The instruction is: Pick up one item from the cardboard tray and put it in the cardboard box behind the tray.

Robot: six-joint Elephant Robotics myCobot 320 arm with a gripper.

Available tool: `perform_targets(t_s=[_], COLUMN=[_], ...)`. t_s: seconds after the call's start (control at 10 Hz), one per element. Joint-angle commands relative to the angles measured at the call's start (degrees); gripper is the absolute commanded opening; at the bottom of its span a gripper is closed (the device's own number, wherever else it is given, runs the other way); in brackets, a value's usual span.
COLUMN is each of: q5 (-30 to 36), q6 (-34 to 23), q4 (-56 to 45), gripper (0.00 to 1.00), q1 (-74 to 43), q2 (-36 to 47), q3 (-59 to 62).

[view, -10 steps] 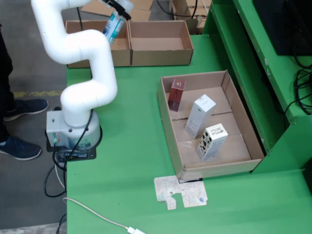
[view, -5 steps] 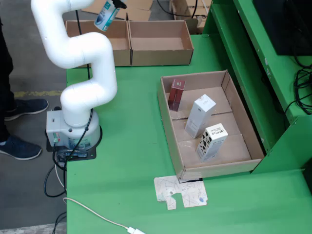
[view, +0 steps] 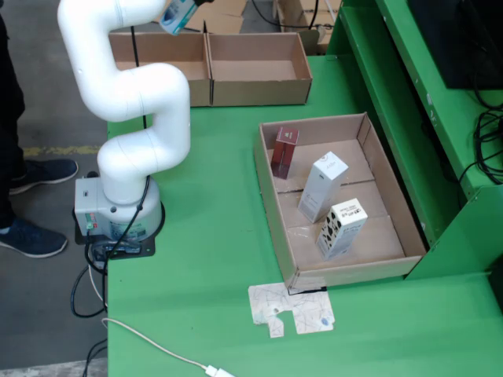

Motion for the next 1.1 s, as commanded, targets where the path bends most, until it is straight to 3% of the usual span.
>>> perform_targets(t_s=[0.0, 0.4, 1.0], q5=[-0.1, 2.6, 3.5], q6=[-4.8, -8.7, -9.3], q4=[39.4, 47.2, 54.9], gripper=[0.0, 0.0, 0.0], q1=[-2.6, -5.5, -6.7], q2=[6.5, 2.3, -0.8], q3=[-37.8, -37.6, -39.5])
